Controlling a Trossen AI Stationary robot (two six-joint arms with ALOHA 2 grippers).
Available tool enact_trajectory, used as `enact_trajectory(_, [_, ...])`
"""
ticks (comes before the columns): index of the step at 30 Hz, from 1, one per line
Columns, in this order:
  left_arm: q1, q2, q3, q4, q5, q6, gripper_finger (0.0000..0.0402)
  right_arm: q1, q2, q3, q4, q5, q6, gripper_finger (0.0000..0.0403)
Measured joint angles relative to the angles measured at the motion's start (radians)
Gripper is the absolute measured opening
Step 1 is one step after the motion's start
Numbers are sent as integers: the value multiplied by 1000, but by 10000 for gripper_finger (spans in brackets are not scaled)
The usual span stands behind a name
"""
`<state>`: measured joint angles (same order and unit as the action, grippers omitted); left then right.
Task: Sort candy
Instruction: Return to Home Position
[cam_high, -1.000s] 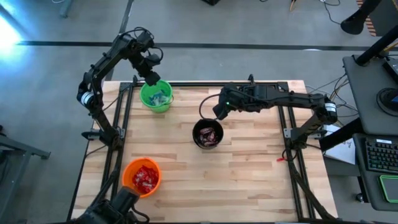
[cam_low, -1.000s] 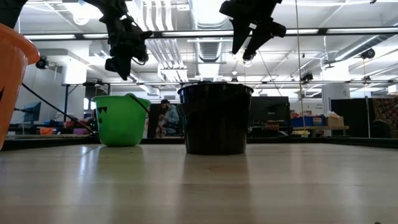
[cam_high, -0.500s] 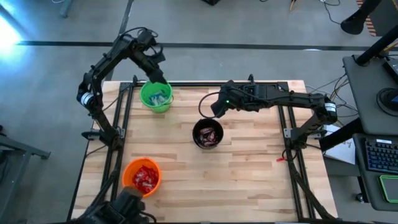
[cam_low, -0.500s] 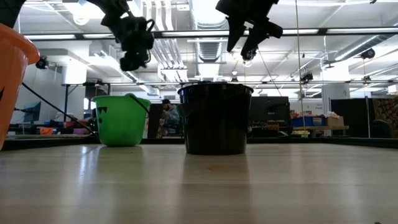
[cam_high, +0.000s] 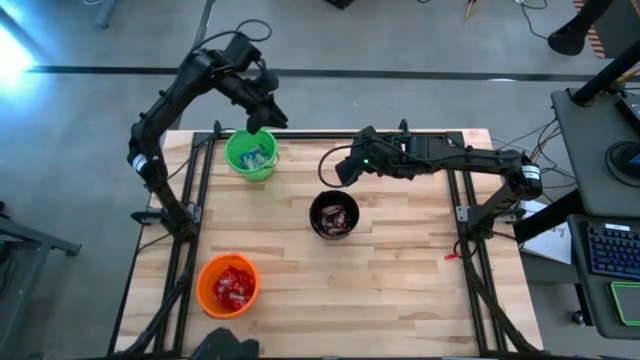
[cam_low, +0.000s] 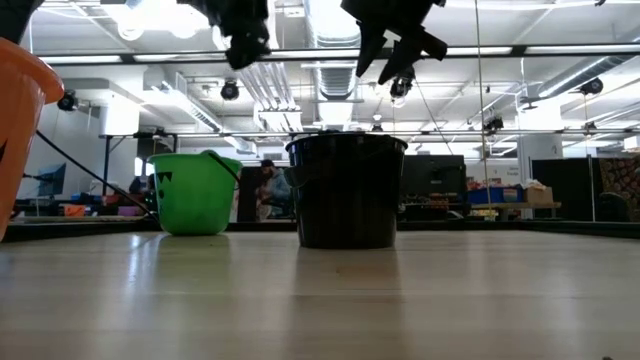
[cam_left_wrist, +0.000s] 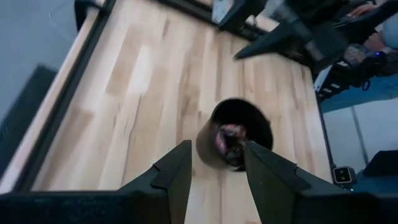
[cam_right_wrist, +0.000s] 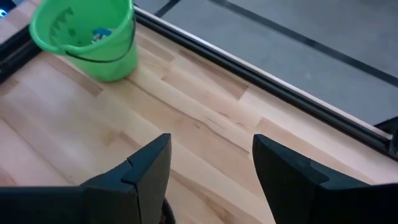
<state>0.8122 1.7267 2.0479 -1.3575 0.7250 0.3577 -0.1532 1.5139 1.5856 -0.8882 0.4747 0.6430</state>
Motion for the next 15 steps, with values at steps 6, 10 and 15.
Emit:
enact_trajectory(6, [-50,0,130,-1,-2,0,129,0,0,0,57,0,0,215])
enact_trajectory(10, [-67,0,190,-20,-6,-4,129,0,0,0,103,-2,-17,215])
enact_trajectory(15, [-81,0,237,-69,-7,-5,129,8,0,0,135,-2,-26,215])
